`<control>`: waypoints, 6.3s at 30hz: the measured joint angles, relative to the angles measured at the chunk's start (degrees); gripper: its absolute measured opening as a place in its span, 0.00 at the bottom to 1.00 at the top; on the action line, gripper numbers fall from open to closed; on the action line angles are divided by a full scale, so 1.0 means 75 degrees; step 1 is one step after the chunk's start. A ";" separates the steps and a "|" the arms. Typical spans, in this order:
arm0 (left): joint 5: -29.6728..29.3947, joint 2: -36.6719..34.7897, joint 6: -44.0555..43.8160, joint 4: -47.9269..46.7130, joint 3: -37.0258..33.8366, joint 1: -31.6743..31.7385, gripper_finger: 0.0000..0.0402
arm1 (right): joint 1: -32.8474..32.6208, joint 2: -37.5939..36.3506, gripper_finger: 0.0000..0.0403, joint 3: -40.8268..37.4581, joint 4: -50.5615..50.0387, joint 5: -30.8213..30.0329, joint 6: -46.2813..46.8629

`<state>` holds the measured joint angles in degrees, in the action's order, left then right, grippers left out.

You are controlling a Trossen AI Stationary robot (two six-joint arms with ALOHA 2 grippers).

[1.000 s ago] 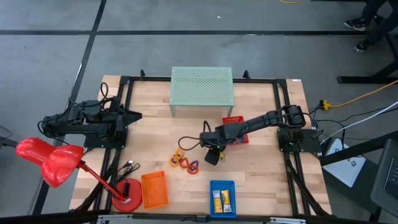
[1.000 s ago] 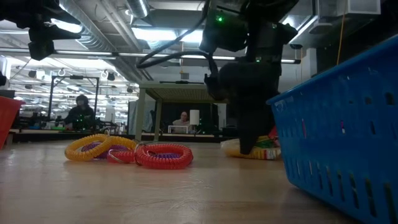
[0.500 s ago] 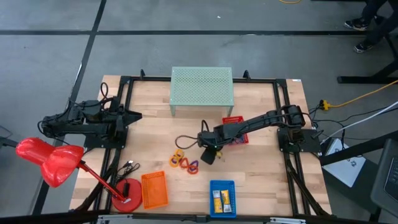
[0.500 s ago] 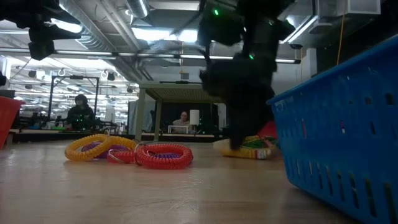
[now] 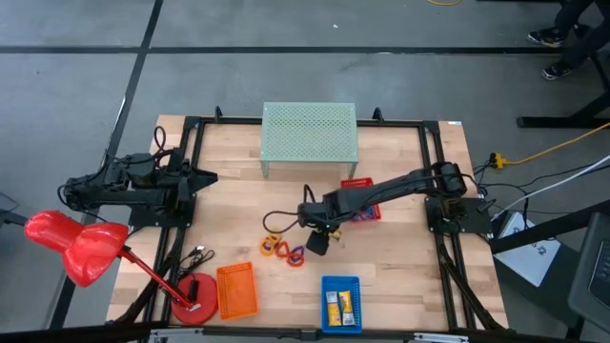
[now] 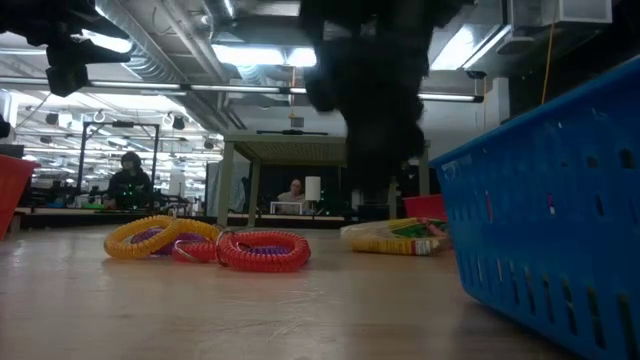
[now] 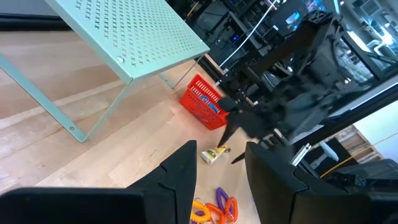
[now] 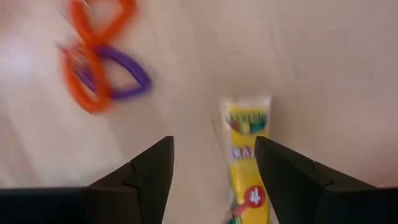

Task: Pick & Place Office Desk Supplies
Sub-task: Put the crayon box into the blue basket

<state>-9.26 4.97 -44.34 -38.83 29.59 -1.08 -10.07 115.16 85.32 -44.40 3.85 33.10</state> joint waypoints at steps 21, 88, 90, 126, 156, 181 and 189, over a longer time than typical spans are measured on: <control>0.0000 0.0000 0.0079 0.0003 0.0005 0.0000 0.33 | 0.0020 0.0057 0.35 -0.1190 0.0761 0.0271 0.0504; 0.0515 0.0000 0.0685 0.1813 0.0002 0.0003 0.33 | -0.2718 -0.1330 0.19 0.0798 0.0029 0.0752 0.5662; 0.0574 0.0000 0.0736 0.1816 0.0002 0.0003 0.33 | -0.3055 -0.1330 0.19 0.0798 0.0023 0.0837 0.6233; 0.0378 0.0000 0.0989 0.1781 -0.0001 0.0000 0.33 | -0.3769 0.0142 0.19 0.0795 -0.0487 0.1233 0.6640; 0.0379 0.0000 0.0939 0.1719 -0.0001 0.0003 0.33 | -0.1387 0.0229 0.19 0.0125 -0.0975 0.0263 0.3473; 0.0119 -0.0003 0.1084 0.1778 -0.0001 0.0003 0.33 | -0.1387 -0.0848 0.16 0.0139 -0.1641 -0.0111 0.3762; -0.0006 -0.0003 0.1084 0.1772 -0.0001 0.0003 0.33 | -0.1475 -0.0843 0.13 0.0139 -0.1749 -0.0202 0.3878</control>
<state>-9.30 4.95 -36.21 -25.54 29.58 -1.06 -21.12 108.84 86.37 -57.52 2.33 62.19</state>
